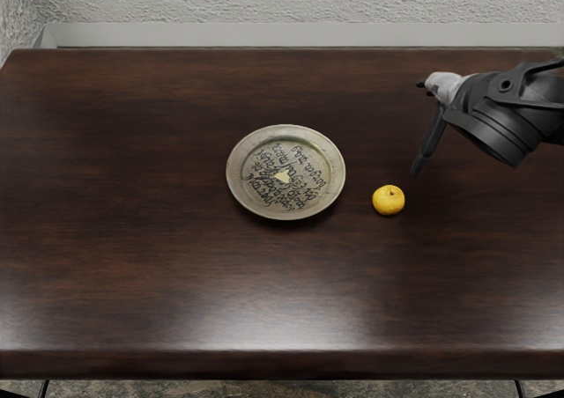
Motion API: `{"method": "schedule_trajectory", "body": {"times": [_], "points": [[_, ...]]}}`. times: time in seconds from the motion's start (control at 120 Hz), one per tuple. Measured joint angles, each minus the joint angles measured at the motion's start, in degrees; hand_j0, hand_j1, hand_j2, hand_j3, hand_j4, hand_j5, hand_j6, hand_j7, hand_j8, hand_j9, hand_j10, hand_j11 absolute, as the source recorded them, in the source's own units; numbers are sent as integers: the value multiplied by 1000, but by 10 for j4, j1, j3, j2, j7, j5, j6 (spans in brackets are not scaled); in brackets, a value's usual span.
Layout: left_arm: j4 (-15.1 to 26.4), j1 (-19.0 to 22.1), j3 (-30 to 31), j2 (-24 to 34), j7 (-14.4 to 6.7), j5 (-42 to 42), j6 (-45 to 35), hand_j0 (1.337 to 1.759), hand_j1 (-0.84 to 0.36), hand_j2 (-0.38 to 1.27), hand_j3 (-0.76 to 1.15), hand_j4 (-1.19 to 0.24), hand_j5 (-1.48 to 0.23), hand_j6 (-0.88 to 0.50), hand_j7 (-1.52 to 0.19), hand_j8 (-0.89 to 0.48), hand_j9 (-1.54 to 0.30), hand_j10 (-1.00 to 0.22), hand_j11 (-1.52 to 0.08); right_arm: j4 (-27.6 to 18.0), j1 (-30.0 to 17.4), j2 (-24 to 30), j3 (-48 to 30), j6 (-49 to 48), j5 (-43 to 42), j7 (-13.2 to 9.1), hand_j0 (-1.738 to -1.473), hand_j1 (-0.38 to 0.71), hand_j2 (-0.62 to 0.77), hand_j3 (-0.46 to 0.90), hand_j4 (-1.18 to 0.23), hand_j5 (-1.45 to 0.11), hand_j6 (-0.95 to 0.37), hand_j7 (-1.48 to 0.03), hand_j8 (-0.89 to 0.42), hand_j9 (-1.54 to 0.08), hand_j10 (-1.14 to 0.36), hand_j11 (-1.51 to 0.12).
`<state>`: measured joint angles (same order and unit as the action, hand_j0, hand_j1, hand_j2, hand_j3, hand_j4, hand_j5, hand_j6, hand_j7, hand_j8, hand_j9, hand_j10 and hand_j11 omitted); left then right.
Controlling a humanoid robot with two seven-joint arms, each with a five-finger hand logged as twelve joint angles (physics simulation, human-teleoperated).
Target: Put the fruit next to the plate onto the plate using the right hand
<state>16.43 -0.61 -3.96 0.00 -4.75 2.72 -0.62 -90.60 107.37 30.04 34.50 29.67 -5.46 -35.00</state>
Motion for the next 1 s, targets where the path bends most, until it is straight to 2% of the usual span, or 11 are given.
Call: {"method": "schedule_trajectory", "body": {"times": [0.183, 0.383, 0.567, 0.783, 1.0], "points": [[0, 0, 0, 0, 0, 0, 0, 1658, 344, 1, 0, -4, -5, -4, -5, -4, -5, -4, -5, -5, -37, -61, 9, 44, 0, 0, -1658, -313, -6, 0, -31, -40, -32, -40, -31, -40, -31, -40], [0, 0, 0, 0, 0, 0, 0, 1658, 344, 1, 0, -4, -5, -4, -5, -4, -5, -4, -5, -4, -79, -97, 13, 52, -3, 0, -1658, -298, -8, 0, -44, -56, -44, -56, -44, -56, -44, -56], [0, 0, 0, 0, 0, 0, 0, 1658, 344, 1, 0, -4, -5, -4, -5, -4, -5, -4, -5, -1, -97, -115, 13, 53, -8, 0, -1658, -260, -14, 0, -76, -97, -76, -97, -76, -97, -75, -97], [0, 0, 0, 0, 0, 0, 0, 1658, 344, 1, 0, -4, -5, -4, -5, -4, -5, -4, -5, 9, -108, -120, 14, 53, -16, 0, -1658, -157, -31, 0, -161, -208, -161, -208, -161, -208, -161, -208], [0, 0, 0, 0, 0, 0, 0, 1658, 344, 1, 0, -4, -5, -4, -5, -4, -5, -4, -5, 32, -114, -119, 29, 53, -29, 0, -1658, -129, -36, 0, -184, -239, -185, -239, -184, -239, -184, -239]]}}
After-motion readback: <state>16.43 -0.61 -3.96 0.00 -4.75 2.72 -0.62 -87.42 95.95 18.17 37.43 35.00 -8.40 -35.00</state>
